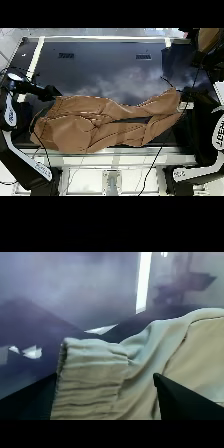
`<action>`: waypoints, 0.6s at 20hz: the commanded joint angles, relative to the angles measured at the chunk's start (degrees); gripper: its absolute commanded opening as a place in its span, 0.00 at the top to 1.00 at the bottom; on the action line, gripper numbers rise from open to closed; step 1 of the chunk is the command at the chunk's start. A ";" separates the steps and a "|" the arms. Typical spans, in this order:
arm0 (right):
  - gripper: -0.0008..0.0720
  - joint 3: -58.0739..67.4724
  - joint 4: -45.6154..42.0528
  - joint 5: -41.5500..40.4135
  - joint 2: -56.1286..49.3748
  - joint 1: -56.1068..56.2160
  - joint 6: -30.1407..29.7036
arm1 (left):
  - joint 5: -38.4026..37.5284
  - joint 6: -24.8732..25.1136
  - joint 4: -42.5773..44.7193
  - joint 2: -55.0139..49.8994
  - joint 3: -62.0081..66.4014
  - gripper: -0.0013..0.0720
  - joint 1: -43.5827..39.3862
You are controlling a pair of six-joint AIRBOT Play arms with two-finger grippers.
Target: Fold the clothes and pants, and hang the long-sleeved shirts on hangers.
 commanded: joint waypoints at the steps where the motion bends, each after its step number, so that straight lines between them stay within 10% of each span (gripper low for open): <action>1: 0.31 0.09 1.09 0.26 0.02 0.07 0.13 | 0.20 1.25 2.36 -0.94 0.09 0.02 -1.11; 3: 0.31 0.09 1.44 0.20 0.02 0.07 0.13 | -1.20 1.73 0.92 -0.94 0.09 0.14 -1.49; 6: 0.31 0.09 1.62 0.07 0.02 0.07 0.11 | -2.08 4.52 -3.23 -0.90 0.11 0.95 -2.51; 12: 0.31 -10.03 -2.78 -1.73 -0.11 -0.37 -3.06 | -2.03 6.21 -5.31 3.30 1.88 0.95 -0.92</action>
